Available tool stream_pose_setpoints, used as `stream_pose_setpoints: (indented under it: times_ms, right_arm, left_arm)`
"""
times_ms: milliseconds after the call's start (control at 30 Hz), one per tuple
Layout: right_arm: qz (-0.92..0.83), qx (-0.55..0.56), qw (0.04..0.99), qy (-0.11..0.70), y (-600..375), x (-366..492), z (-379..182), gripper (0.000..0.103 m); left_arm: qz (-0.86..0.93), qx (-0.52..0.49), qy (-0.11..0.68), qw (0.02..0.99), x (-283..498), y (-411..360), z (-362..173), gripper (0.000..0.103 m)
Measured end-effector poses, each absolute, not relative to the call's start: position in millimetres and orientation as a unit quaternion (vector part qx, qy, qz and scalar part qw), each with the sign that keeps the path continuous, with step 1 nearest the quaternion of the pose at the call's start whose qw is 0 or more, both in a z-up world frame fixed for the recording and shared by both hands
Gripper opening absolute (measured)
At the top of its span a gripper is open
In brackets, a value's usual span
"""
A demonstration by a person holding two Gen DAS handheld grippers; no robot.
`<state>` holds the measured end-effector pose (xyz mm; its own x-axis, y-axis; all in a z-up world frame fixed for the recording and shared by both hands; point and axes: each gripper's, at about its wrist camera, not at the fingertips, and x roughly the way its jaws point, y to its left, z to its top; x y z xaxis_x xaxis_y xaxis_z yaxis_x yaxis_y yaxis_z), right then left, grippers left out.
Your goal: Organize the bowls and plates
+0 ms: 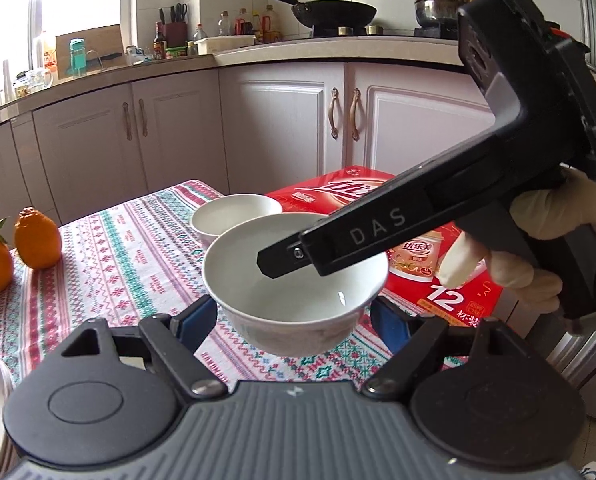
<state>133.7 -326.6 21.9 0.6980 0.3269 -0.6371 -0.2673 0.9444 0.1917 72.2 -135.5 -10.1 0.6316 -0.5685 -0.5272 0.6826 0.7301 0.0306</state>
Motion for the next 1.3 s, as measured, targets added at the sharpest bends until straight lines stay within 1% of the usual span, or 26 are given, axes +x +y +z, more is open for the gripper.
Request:
stream_pose_setpoints:
  times_ms: [667, 933, 1300]
  right_arm:
    - [0.215, -0.002, 0.909, 0.357, -231.7, 140.1, 28.4, 0.064]
    - [0.223, -0.014, 0.903, 0.368, -211.0, 153.3, 23.0, 0.064]
    - [0.216, -0.015, 0.897, 0.387, -205.6, 165.6, 8.0, 0.064]
  left_arm:
    - [-0.296, 0.080, 0.239, 0.921, 60.0, -55.6, -2.9, 0.083]
    - [-0.285, 0.068, 0.248, 0.923, 66.3, -39.2, -9.4, 0.083]
    - [-0.288, 0.061, 0.271, 0.916, 79.4, -35.5, -25.4, 0.083]
